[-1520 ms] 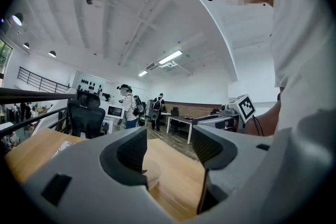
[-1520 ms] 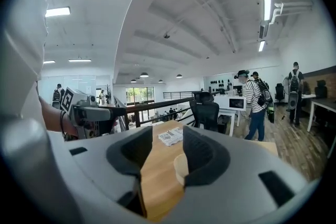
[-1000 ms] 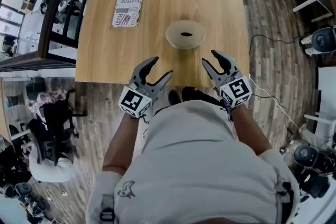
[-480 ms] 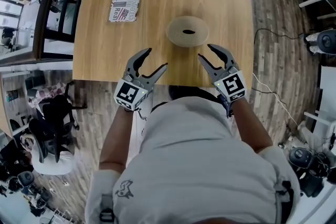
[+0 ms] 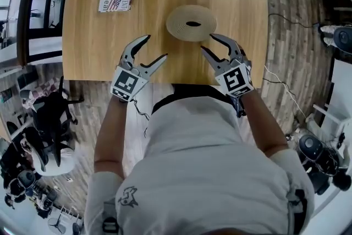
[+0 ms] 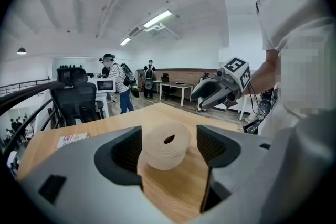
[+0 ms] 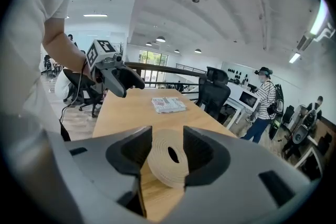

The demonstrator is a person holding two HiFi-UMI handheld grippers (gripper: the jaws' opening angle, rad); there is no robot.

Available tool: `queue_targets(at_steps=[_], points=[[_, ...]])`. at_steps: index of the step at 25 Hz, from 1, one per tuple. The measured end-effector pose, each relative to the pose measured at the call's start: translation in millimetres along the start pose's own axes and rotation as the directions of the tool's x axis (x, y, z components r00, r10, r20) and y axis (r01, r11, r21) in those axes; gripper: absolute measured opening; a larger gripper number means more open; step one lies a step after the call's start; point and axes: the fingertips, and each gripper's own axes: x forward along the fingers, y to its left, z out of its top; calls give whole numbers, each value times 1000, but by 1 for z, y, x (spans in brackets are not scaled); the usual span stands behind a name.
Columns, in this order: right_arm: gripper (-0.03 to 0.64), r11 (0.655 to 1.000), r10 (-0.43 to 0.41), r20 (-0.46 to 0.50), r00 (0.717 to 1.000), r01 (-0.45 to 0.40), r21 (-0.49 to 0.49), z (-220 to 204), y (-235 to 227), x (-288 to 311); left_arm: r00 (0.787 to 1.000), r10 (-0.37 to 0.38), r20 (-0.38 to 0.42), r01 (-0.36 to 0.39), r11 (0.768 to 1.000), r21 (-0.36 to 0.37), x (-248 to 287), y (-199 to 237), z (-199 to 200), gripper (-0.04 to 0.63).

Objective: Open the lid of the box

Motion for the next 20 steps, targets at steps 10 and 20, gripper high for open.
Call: queue_targets(at_steps=[10, 20], points=[[193, 989, 43, -125, 991, -60, -135, -41, -17, 56, 990, -64, -128, 68, 997, 25, 55, 32, -62, 330], [193, 964, 76, -248, 966, -135, -230, -88, -23, 105, 958, -150, -243, 175, 981, 87, 99, 47, -125, 344]])
